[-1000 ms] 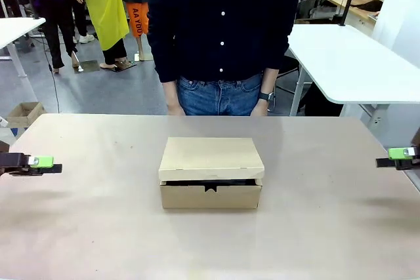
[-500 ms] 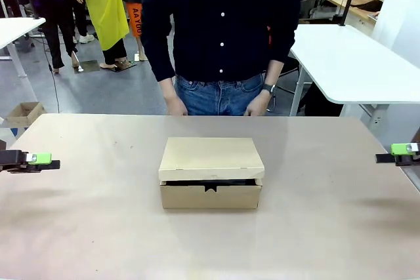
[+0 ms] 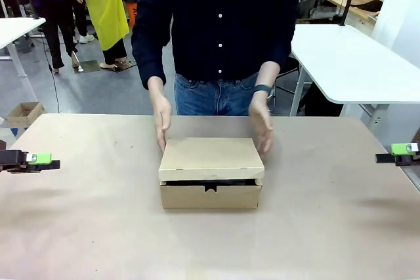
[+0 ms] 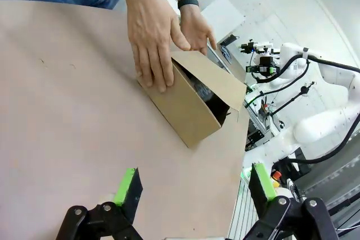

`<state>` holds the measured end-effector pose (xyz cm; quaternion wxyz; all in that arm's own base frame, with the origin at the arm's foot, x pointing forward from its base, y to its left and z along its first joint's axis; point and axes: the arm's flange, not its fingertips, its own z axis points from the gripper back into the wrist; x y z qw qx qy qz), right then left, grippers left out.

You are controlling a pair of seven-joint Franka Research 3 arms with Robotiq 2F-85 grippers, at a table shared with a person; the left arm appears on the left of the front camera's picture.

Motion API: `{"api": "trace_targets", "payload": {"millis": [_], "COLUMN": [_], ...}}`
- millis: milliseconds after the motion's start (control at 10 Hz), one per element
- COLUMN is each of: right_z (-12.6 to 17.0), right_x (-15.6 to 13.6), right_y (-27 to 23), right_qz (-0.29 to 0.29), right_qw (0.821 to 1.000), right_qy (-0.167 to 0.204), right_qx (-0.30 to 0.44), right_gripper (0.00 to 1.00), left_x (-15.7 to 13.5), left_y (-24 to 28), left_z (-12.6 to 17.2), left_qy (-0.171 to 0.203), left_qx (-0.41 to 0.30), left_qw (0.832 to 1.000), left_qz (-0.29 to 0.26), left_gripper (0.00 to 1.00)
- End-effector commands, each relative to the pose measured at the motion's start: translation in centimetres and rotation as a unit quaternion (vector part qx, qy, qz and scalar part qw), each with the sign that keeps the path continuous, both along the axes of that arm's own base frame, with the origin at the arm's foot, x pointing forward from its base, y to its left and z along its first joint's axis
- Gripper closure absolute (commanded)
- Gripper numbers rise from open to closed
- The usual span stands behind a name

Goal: Pack the items into the box.
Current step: Close the Mailer Box.

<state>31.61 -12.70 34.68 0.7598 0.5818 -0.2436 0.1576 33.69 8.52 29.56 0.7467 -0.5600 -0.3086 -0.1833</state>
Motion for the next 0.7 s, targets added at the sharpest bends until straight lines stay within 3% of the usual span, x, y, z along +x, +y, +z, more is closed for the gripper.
{"api": "trace_targets", "payload": {"millis": [0,600], "right_z": [0.29,0.29], "right_x": [0.09,0.09], "right_y": [0.06,0.06], "right_qz": [-0.004,-0.004], "right_qw": [1.000,1.000], "right_qy": [-0.009,-0.009], "right_qx": [0.009,0.009], "right_gripper": [0.00,0.00], "left_x": [-0.06,-0.06], "left_y": [-0.07,-0.07], "left_z": [0.14,0.14], "left_qy": [-0.013,-0.013], "left_qx": [-0.010,-0.010], "left_qw": [1.000,1.000], "left_qz": [0.003,0.003], "left_gripper": [0.00,0.00]}}
